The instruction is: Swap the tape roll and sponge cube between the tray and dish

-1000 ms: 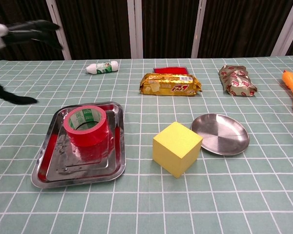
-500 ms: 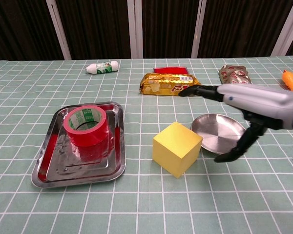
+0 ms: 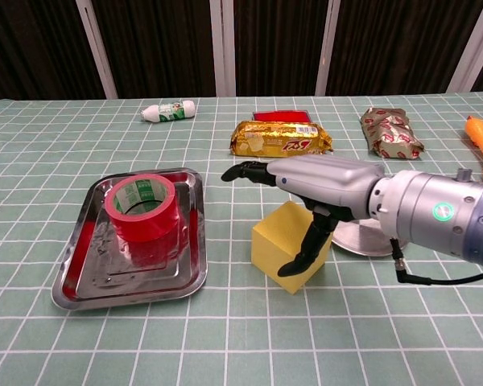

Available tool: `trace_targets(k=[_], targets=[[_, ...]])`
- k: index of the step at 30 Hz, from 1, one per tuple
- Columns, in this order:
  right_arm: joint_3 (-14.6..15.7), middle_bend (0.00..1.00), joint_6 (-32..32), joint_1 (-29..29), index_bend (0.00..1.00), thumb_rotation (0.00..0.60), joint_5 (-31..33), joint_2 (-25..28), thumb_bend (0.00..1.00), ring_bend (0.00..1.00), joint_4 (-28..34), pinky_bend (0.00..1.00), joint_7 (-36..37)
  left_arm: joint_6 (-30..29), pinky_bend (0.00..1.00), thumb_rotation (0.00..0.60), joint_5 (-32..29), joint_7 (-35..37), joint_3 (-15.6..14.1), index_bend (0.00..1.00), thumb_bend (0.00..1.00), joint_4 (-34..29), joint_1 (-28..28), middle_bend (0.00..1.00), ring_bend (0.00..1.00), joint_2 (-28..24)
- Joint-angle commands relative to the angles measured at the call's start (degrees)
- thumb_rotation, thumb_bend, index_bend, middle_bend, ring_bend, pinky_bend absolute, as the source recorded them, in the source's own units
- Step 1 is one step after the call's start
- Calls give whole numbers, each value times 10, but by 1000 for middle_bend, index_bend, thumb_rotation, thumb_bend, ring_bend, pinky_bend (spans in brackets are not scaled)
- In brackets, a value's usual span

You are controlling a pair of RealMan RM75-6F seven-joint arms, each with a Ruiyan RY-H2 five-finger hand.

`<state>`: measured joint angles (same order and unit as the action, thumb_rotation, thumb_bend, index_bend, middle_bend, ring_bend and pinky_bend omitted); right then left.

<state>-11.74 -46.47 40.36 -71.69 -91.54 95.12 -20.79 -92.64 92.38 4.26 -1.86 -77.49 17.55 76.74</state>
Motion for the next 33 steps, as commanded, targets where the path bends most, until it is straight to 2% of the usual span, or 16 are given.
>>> trace_targets(k=[1,7,11,18,20,23,27,33], targets=[[1,125,-2,6,105,600,3,-7,33,230,-11,75,0,0,38,600,1,-1,3,214,6,1,-2,0,0,1],[10,147,2,15,118,600,16,-8,33,285,-28,122,4,6,38,600,3,3,9,214,6,1,-6,0,0,2],[16,160,0,17,129,600,17,0,42,377,-25,236,7,7,39,600,7,6,11,214,6,0,-8,0,0,1],[29,172,-12,21,162,600,10,1,225,578,-31,463,1,15,50,600,13,9,14,214,6,-2,-9,0,0,-1],[32,172,-16,21,171,600,6,2,258,615,-32,546,4,17,51,600,14,11,15,214,6,-3,-10,0,0,-1],[35,172,-21,20,183,600,2,4,299,636,-32,618,14,18,59,600,12,10,18,216,7,-4,-12,0,0,-1],[38,172,-36,18,202,600,-12,8,311,640,-31,643,17,16,71,600,15,10,21,217,6,-5,-14,0,0,-1],[18,172,-57,19,202,600,-17,40,312,640,3,644,27,14,73,600,14,16,28,217,6,-1,-18,0,0,0]])
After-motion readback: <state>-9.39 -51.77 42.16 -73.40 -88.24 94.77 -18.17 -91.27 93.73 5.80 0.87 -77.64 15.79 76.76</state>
